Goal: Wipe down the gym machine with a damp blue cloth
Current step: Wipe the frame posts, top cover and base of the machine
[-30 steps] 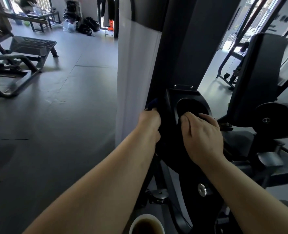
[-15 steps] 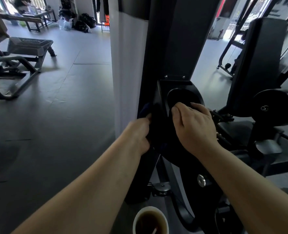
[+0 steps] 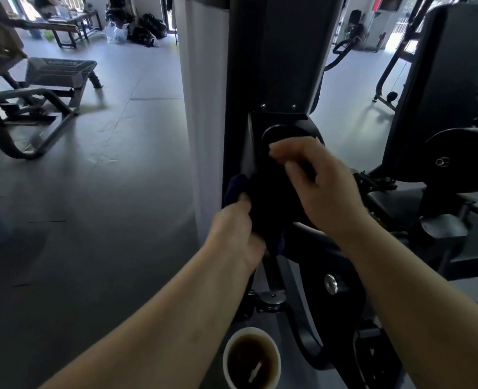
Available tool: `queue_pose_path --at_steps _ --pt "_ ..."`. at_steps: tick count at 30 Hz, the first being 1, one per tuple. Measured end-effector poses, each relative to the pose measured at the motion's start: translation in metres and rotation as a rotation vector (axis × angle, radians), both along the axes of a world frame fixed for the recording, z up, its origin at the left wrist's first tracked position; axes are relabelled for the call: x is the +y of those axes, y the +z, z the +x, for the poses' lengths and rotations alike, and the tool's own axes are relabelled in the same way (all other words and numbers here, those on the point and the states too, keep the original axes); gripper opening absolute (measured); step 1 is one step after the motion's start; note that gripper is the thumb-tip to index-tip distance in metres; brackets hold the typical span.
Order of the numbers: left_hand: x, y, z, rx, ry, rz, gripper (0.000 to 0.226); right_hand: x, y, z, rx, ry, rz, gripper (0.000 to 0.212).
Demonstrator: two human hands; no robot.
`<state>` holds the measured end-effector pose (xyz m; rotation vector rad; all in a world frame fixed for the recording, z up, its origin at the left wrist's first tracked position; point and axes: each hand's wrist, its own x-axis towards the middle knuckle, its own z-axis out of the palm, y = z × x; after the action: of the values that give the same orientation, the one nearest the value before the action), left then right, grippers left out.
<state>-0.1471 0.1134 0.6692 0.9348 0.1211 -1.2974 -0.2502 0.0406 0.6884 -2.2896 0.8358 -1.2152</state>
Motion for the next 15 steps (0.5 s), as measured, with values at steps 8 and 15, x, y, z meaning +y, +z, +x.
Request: queue_pose_path --at_steps 8,15 --pt "0.003 -0.021 -0.026 0.158 0.17 -0.174 0.026 0.003 -0.074 -0.042 -0.588 -0.351 0.548 0.037" --pt "0.006 -0.033 -0.058 0.135 0.26 -0.363 0.034 0.014 -0.098 -0.053 -0.481 0.071 1.089 0.017"
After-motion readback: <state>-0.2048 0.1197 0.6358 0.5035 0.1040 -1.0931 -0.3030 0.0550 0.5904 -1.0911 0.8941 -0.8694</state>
